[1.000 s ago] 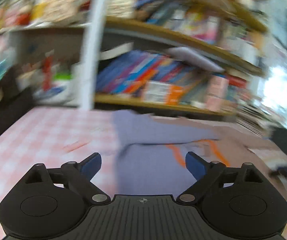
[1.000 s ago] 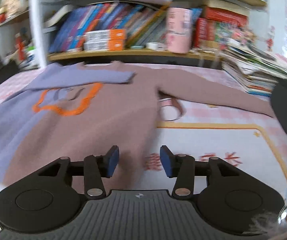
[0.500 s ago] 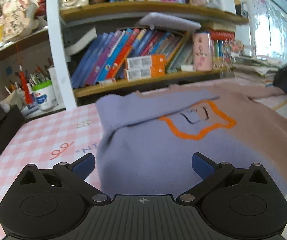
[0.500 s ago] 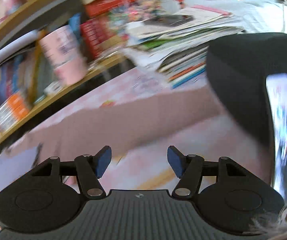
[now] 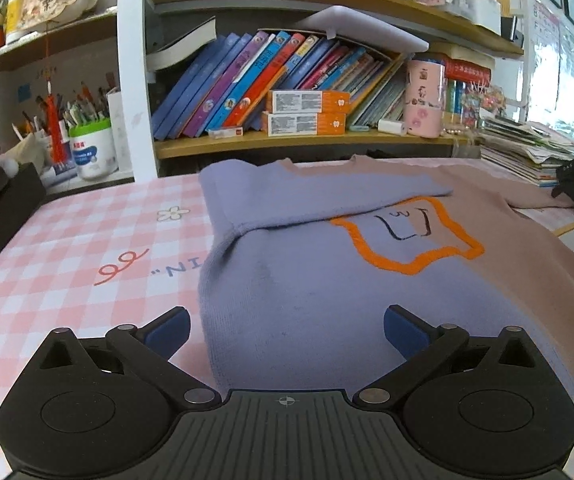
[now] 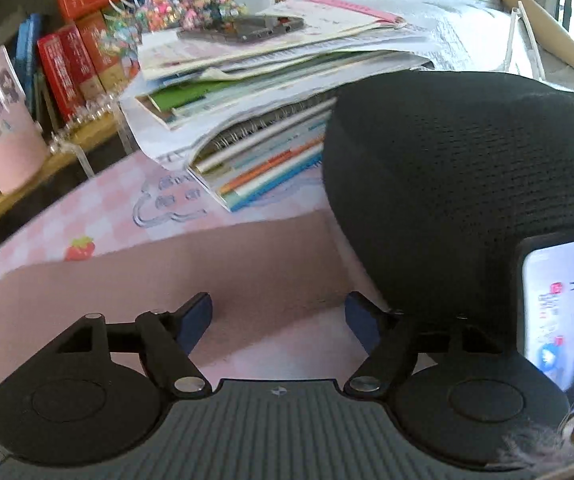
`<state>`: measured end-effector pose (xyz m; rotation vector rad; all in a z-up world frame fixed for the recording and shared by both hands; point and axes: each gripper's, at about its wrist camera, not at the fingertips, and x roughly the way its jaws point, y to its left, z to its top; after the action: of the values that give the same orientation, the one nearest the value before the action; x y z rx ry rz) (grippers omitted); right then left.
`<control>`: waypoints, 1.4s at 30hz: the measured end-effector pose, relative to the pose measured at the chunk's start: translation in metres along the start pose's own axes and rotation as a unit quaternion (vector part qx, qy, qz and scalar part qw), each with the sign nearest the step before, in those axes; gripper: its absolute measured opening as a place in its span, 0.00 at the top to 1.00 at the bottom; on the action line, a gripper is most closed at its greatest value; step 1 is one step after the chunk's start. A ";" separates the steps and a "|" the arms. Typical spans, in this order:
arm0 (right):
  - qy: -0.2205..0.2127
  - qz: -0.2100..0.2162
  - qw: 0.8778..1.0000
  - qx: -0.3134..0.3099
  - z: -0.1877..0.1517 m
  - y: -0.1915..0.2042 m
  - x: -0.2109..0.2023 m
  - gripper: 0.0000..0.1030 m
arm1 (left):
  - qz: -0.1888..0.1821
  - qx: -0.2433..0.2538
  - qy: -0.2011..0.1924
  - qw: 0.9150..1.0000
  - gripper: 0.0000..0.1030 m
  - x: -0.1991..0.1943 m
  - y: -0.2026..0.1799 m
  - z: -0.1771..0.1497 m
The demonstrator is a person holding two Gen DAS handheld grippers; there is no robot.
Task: Fold clothes
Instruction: 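Grasp the pink sleeve cuff with the right gripper and lift it, then lay the pink sleeve across the sweater front and open the right gripper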
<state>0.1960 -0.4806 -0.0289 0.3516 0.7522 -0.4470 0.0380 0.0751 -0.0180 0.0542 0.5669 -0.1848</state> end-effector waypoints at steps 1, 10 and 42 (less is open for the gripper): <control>-0.006 0.008 1.000 -0.001 0.000 0.001 0.002 0.27 | -0.001 -0.002 0.002 1.000 0.00 0.001 0.001 0.000; -0.021 0.119 0.987 0.105 0.014 -0.021 -0.001 0.95 | -0.005 -0.005 0.004 1.000 0.00 0.002 0.002 0.000; -0.028 0.399 0.874 -0.276 -0.054 0.351 -0.135 0.95 | 0.012 0.047 -0.039 0.998 0.00 -0.013 -0.017 -0.001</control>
<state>0.2557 -0.1220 0.0828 0.0841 0.5835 0.5382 0.0236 0.0608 -0.0123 0.1451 0.4783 -0.1895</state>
